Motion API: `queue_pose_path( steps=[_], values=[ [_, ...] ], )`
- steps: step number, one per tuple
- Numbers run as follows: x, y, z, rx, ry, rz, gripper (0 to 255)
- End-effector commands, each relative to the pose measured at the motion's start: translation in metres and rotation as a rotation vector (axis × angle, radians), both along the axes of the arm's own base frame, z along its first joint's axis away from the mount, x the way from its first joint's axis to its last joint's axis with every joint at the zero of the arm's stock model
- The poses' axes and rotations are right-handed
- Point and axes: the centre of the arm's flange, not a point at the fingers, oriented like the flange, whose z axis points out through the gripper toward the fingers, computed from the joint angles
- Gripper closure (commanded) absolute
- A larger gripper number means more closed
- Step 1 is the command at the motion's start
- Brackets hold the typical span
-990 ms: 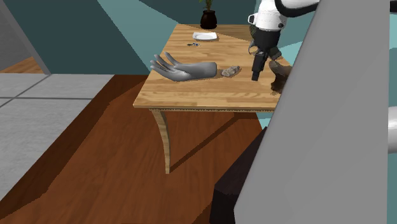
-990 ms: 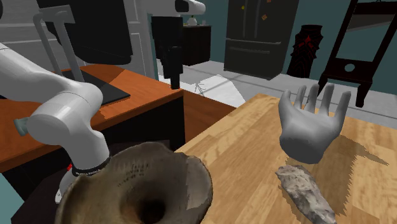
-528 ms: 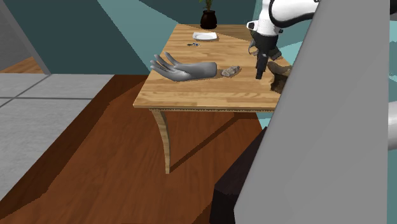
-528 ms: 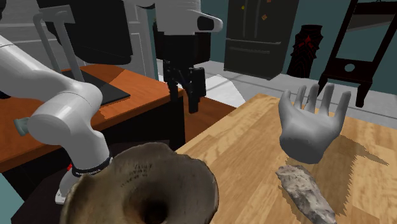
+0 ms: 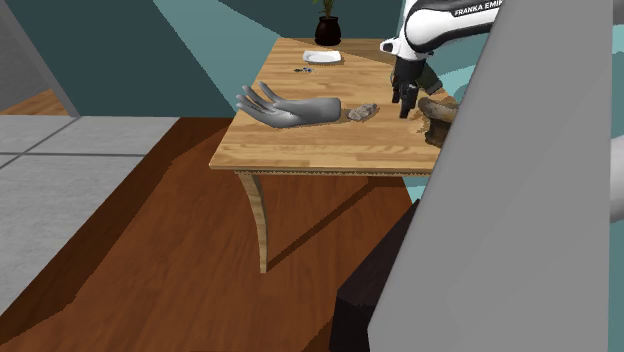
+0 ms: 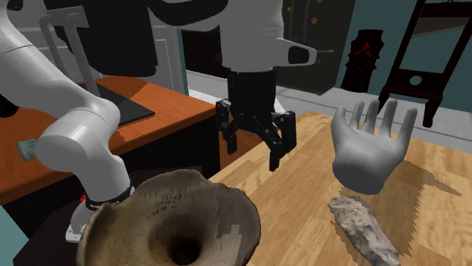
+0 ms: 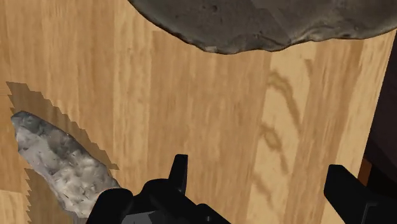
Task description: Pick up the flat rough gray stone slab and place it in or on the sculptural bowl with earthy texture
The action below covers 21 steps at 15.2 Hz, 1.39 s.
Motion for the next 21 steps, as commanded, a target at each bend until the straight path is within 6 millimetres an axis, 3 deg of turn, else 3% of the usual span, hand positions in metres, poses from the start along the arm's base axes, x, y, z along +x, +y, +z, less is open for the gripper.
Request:
queue_pose_path(
  steps=[1, 8, 15, 21],
  values=[
    [0.019, -0.015, -0.007, -0.012, -0.003, 0.075, 0],
    [0.087, -0.063, -0.033, -0.044, -0.010, 0.318, 0],
    [0.164, -0.094, -0.057, -0.076, -0.017, 0.561, 0],
    [0.168, -0.098, -0.083, -0.077, -0.017, 0.564, 0]
  ],
)
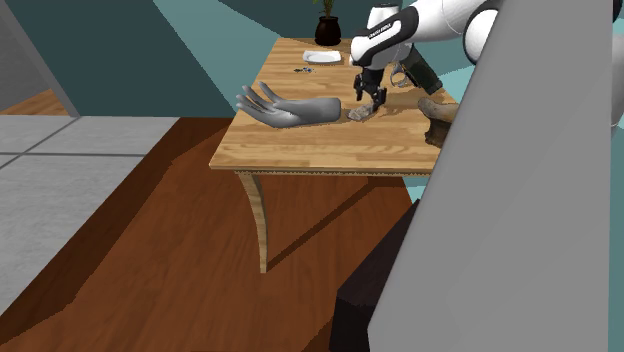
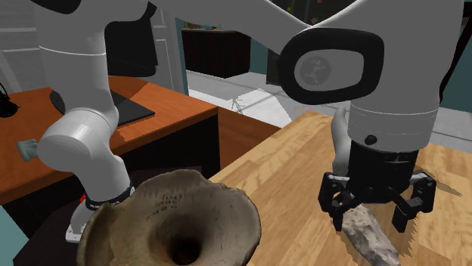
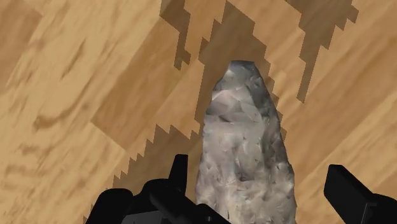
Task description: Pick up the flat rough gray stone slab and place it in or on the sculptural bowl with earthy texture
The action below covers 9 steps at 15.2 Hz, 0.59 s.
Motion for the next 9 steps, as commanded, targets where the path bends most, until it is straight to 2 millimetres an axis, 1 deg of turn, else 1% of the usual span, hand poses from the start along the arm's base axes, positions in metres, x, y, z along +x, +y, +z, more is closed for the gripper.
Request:
queue_pose_path(
  steps=[1, 2, 9],
  values=[
    [0.0007, -0.0014, -0.0093, 0.000, 0.000, 0.001, 0],
    [0.0015, -0.0024, -0.0175, 0.000, 0.000, 0.001, 0],
    [0.0015, -0.0024, -0.0175, 0.000, 0.000, 0.001, 0]
  ],
)
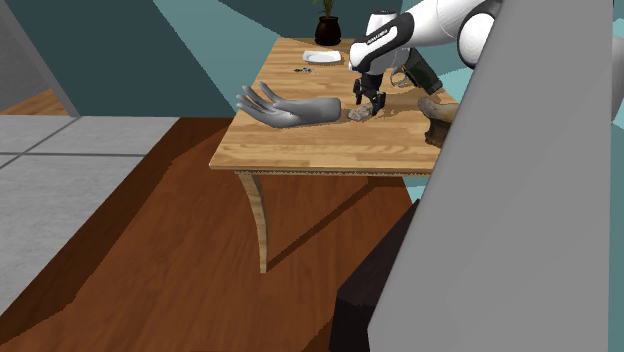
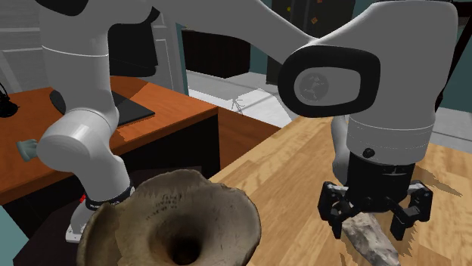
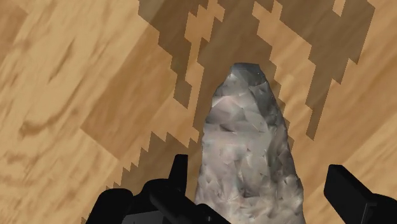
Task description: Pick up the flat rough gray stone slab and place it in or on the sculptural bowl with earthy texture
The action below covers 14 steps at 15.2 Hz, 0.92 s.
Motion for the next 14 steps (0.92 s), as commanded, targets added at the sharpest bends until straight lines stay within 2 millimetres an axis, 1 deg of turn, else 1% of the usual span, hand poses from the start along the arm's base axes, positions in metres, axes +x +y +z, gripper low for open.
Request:
queue_pose_path(
  steps=[1, 2, 11, 14],
  values=[
    [0.000, 0.000, 0.000, 0.000, 0.000, 0.000, 0],
    [0.000, 0.000, 0.000, 0.000, 0.000, 0.000, 255],
    [0.000, 0.000, 0.000, 0.000, 0.000, 0.000, 255],
    [0.000, 0.000, 0.016, 0.000, 0.000, 0.000, 255]
  ],
)
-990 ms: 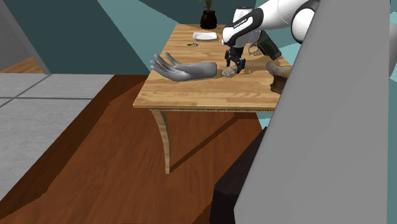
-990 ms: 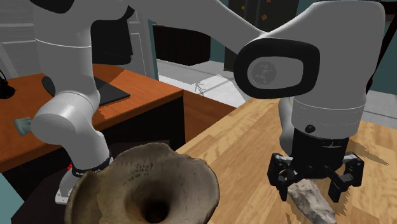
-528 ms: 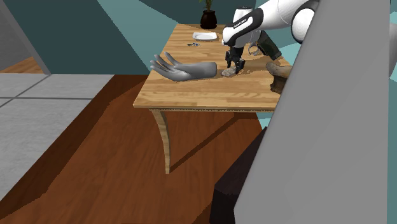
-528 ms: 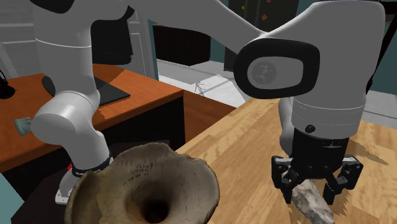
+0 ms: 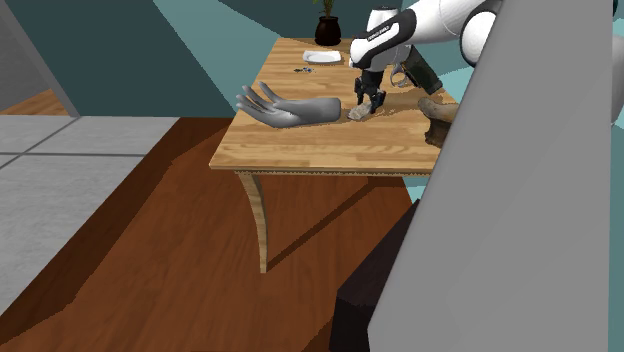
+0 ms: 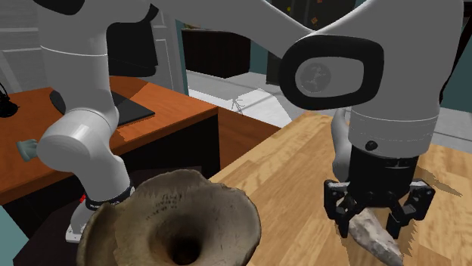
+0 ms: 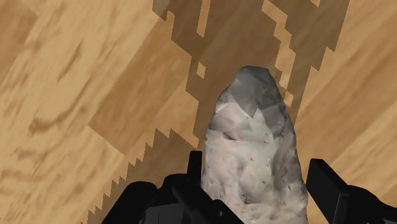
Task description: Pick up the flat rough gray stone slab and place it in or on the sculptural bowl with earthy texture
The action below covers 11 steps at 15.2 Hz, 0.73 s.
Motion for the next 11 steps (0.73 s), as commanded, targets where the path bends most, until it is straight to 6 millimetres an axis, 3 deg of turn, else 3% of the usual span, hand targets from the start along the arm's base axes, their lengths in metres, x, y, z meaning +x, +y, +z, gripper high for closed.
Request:
queue_pose_path(
  steps=[1, 11],
  values=[
    [0.000, 0.000, 0.010, 0.000, 0.000, 0.000, 255],
    [0.000, 0.000, 0.063, 0.000, 0.000, 0.000, 255]
  ],
)
